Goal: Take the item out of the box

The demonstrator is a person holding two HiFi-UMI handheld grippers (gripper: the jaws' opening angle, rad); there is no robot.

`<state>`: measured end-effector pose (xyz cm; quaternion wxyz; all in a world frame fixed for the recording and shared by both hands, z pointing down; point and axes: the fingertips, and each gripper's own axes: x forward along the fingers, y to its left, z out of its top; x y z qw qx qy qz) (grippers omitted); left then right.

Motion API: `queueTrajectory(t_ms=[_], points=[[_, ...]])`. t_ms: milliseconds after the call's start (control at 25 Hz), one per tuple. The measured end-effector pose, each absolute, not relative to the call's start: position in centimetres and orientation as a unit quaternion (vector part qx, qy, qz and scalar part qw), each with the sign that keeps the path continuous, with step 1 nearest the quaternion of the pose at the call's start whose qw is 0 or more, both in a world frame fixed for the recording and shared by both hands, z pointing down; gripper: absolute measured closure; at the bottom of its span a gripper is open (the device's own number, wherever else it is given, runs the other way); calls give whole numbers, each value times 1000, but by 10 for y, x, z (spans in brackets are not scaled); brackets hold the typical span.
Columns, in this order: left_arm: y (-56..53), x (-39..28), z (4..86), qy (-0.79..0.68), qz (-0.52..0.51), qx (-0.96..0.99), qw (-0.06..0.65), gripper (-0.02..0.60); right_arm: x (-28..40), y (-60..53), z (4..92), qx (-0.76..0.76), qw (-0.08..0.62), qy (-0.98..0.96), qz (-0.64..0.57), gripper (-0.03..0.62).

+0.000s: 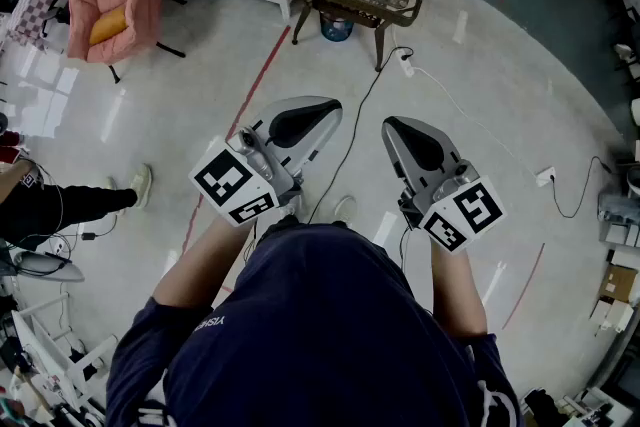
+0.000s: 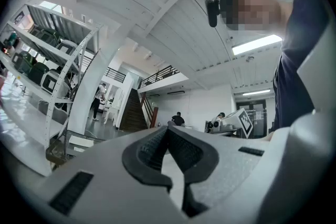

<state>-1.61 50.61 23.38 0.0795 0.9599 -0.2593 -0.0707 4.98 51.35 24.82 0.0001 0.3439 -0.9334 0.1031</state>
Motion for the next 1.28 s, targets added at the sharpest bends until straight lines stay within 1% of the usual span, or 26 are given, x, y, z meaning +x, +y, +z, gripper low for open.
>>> queueTrajectory(t_ms=[440, 920, 1280], points=[[500, 6, 233, -271, -68, 957, 76, 574, 70, 505, 247, 333, -9, -937, 105, 574], [500, 38, 238, -292, -66, 951, 76, 574, 111, 503, 246, 323, -17, -940, 106, 574], [472, 40, 246, -301, -67, 948, 84, 574, 113, 476, 253, 316, -9, -942, 114, 574]])
